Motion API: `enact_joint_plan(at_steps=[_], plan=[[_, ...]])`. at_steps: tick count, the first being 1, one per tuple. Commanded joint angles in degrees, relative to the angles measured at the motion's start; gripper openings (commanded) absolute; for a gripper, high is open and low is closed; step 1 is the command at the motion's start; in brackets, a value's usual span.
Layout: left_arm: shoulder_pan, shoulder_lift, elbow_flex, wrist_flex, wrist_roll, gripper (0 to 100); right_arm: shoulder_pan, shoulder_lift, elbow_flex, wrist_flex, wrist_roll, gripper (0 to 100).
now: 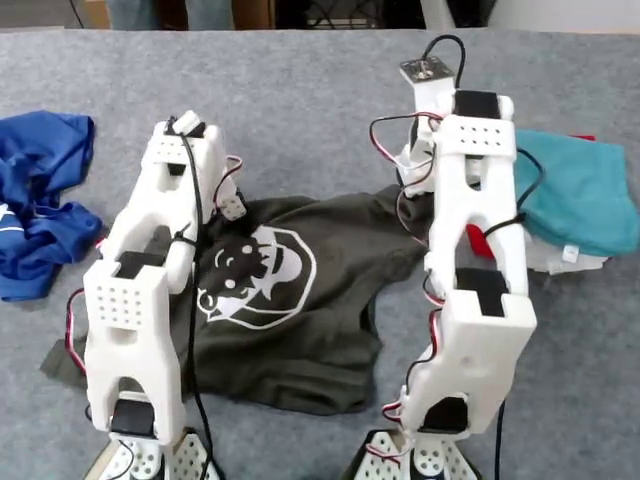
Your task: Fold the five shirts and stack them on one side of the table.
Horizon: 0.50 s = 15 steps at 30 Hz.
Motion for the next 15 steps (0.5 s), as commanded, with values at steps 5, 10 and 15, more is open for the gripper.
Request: enact_joint_plan(at_steps=[5, 10, 15], plan=[[-2.95, 0.53, -22.55, 1.05, -0.26, 3, -3.69, -3.38, -0.13, -0.70, -1.49, 1.5], [-2.95, 0.53, -46.90, 6.86, -0.26, 3, -6.15, -3.65, -0.66, -0.70, -1.49, 1.5], [-2.77, 1.32, -64.22, 15.65, -0.53, 3, -7.91, -3.82, -0.75, 1.32, -1.49, 1.4]])
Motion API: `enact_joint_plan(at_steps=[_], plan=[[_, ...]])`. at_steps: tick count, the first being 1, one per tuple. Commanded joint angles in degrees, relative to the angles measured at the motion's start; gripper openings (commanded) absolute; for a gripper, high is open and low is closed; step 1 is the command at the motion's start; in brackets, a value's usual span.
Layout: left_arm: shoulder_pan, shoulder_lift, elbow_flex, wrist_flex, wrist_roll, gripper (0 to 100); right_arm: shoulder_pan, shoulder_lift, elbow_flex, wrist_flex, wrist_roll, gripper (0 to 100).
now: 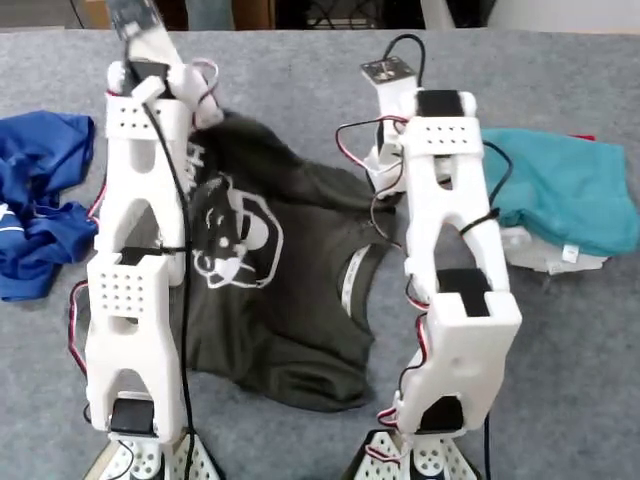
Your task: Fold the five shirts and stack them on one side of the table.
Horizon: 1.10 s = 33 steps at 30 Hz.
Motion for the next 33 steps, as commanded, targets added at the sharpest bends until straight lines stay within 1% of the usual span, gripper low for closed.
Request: enact_joint_plan(at_steps=[1, 5, 6, 9, 10, 11, 14, 15, 17, 18, 19, 21, 22, 24, 25, 27, 30, 33], plan=[[-0.75, -0.70, -10.24, 3.60, -0.62, 3, -0.97, -3.82, -0.84, 0.88, -0.35, 1.4], [-2.07, -0.26, -1.63, 3.60, -0.70, 4, -0.62, -3.82, -0.57, 0.97, -0.18, 1.4], [-2.33, -0.18, 2.59, 3.52, -0.70, 8, -0.44, -3.82, -0.66, 0.97, -0.09, 1.4], [-2.68, -0.18, 16.84, 3.34, -0.44, 24, 1.58, -3.82, -0.84, 0.97, 0.00, 1.4], [-2.77, -0.18, 20.97, 3.34, -0.44, 27, 2.81, -3.82, -1.19, 0.97, 0.00, 1.4], [-2.95, -0.26, 24.57, 3.34, -0.44, 27, 4.04, -3.82, -1.54, 0.97, 0.00, 1.4], [-4.35, -0.88, 31.96, 3.34, -0.97, 26, 6.95, -3.82, -3.82, 2.81, 0.79, 1.4], [-4.62, -0.97, 33.63, 3.43, -2.90, 26, 7.38, -3.82, -4.79, 4.04, 1.67, 1.4], [-3.82, -2.11, 36.97, 3.52, -13.89, 24, 7.56, -3.74, -6.81, 6.24, 2.46, 1.4], [-2.86, -2.64, 38.99, 3.34, -16.79, 20, 7.56, -3.56, -7.52, 7.03, 2.55, 1.4], [-2.33, -3.16, 41.71, 3.08, -16.62, 16, 7.56, -3.56, -7.78, 7.47, 2.55, 1.4], [-2.59, -2.02, 48.48, 0.00, -13.89, 5, 7.56, -3.65, -7.96, 7.74, 2.55, 1.4], [-2.68, -1.58, 51.82, -1.05, -13.54, 2, 7.56, -3.82, -7.78, 7.74, 2.55, 1.4], [-2.59, -1.14, 58.59, -1.76, -14.68, 4, 7.82, -3.82, -7.87, 8.18, 2.55, 1.4], [-2.59, -1.67, 61.76, -1.85, -15.03, 3, 8.26, -3.82, -8.22, 8.62, 2.73, 1.4], [-2.95, -3.87, 68.18, -2.20, -15.82, 3, 8.88, -3.91, -8.31, 8.79, 2.81, 1.4], [-3.74, -10.64, 78.46, -5.45, -18.73, 3, 8.88, -3.91, -8.13, 9.05, 2.81, 1.4], [-4.00, -20.66, 89.19, -8.35, -24.70, 3, 8.62, -3.91, -8.22, 9.05, 2.73, 1.4]])
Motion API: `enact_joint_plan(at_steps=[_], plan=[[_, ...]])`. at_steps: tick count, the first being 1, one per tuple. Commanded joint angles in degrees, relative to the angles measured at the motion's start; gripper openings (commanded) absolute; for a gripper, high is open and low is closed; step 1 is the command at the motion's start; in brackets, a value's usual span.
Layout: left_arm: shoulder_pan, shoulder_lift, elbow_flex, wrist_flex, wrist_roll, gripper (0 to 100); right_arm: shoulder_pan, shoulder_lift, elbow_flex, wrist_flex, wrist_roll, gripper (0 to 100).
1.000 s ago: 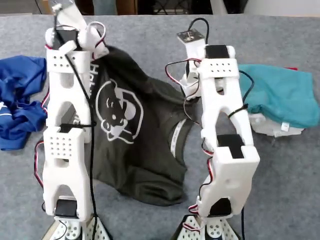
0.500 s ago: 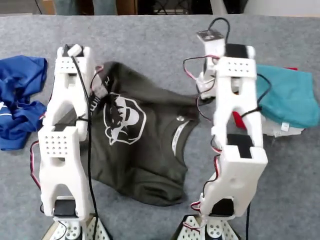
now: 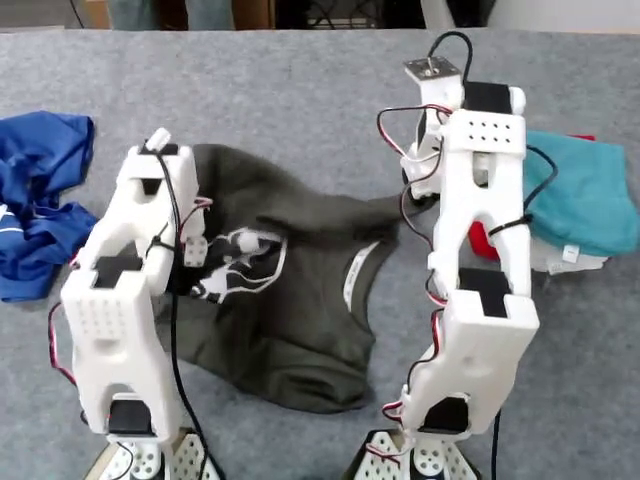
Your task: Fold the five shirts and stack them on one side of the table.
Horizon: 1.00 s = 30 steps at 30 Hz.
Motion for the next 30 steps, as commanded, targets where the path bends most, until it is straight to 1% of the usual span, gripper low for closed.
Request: enact_joint_plan(at_steps=[1, 4, 6, 9, 13, 17, 19, 21, 23, 27, 30], plan=[[-1.10, -11.16, 14.99, -2.90, -7.03, 3, 0.35, -3.91, -2.86, 0.35, 0.44, 1.4], [-1.10, -18.20, 23.52, -3.52, -14.77, 3, 0.26, -3.91, -2.95, 1.23, 0.53, 1.4], [-1.10, -20.13, 27.38, -2.81, -19.87, 3, 0.26, -3.91, -2.95, 1.58, 0.53, 1.4], [-2.15, -20.31, 30.73, -1.05, -24.26, 3, 0.18, -3.91, -2.95, 2.46, 1.41, 1.4], [-8.22, -20.40, 31.16, -0.79, -25.93, 3, 0.18, -4.62, -2.86, 2.90, 4.31, 1.4], [-13.41, -20.92, 31.08, 2.29, -33.85, 3, 0.18, -7.60, -2.33, 2.99, 5.80, 1.4], [-15.52, -20.92, 29.49, 3.78, -35.16, 3, -0.26, -8.66, -2.33, 2.99, 5.80, 1.4], [-17.01, -20.92, 26.51, 7.03, -35.78, 3, -0.70, -9.10, -2.33, 2.99, 5.80, 1.4], [-18.77, -20.92, 23.52, 9.93, -37.71, 7, -0.88, -9.45, -2.33, 2.99, 5.80, 1.4], [-27.12, -20.57, 22.64, 9.76, -38.51, 15, -0.88, -9.54, -2.33, 2.99, 5.80, 1.4], [-31.87, -20.92, 19.65, 9.76, -38.33, 16, -1.05, -9.54, -2.33, 2.99, 5.98, 1.4]])
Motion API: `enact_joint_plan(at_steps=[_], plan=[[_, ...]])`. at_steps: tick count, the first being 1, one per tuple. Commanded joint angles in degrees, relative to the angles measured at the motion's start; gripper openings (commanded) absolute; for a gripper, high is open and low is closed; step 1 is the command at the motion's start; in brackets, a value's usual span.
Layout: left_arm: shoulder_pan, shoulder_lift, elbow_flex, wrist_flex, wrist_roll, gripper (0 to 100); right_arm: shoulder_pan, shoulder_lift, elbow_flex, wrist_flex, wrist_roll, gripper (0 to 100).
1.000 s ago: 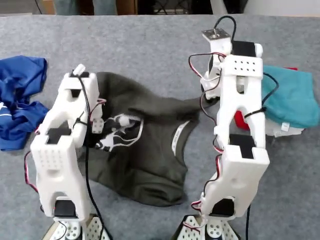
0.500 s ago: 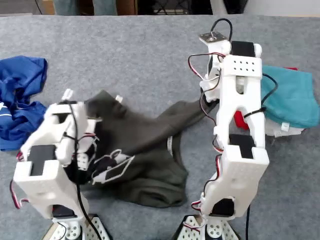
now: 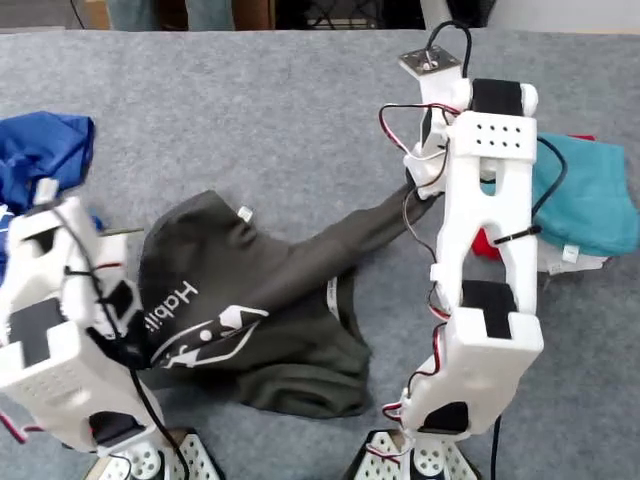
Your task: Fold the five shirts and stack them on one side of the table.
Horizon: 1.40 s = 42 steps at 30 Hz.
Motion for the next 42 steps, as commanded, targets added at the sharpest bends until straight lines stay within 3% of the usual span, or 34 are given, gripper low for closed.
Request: enact_joint_plan(at_steps=[1, 3, 6, 10, 14, 17, 21, 26, 30, 35, 38, 42], plan=[[-4.88, -1.93, -5.93, 1.14, -0.44, 16, -0.88, -3.47, -2.33, 0.44, 1.41, 1.4], [-4.79, -2.11, -11.12, 1.14, 0.53, 16, -1.32, -3.21, -2.33, 0.44, 2.90, 1.4], [-1.19, -4.31, -21.41, 0.97, 8.35, 15, -2.37, -3.03, -2.33, 0.35, 3.16, 1.4], [10.42, -5.19, -33.45, 0.70, 18.20, 15, -4.66, -2.95, -2.24, 0.26, 3.16, 1.4], [23.34, -0.79, -35.30, -6.86, 28.84, 14, -6.86, -1.36, -2.59, 0.18, 2.90, 1.4], [27.65, 4.92, -31.96, -16.44, 32.44, 14, -6.86, 0.31, -2.68, 0.18, 2.90, 1.4], [27.65, 12.48, -26.51, -22.86, 32.35, 13, -6.07, 1.10, -2.33, 0.26, 2.99, 1.4], [23.60, 15.47, -21.58, -20.40, 29.36, 4, -4.75, 1.19, -2.59, 0.18, 3.16, 1.4], [19.47, 11.08, -16.57, -15.82, 23.74, 4, -4.66, 1.27, -2.86, 0.00, 3.25, 1.5], [16.84, 0.70, -8.04, -15.82, 19.96, 4, -4.75, 1.27, -2.86, -1.76, 3.25, 1.5], [16.84, -4.57, -6.37, -15.82, 20.22, 4, -4.75, 1.27, -2.86, -1.67, 3.69, 1.5], [16.84, -9.67, -6.81, -15.56, 23.21, 5, -4.75, 1.19, -1.19, 0.53, 11.78, 1.5]])
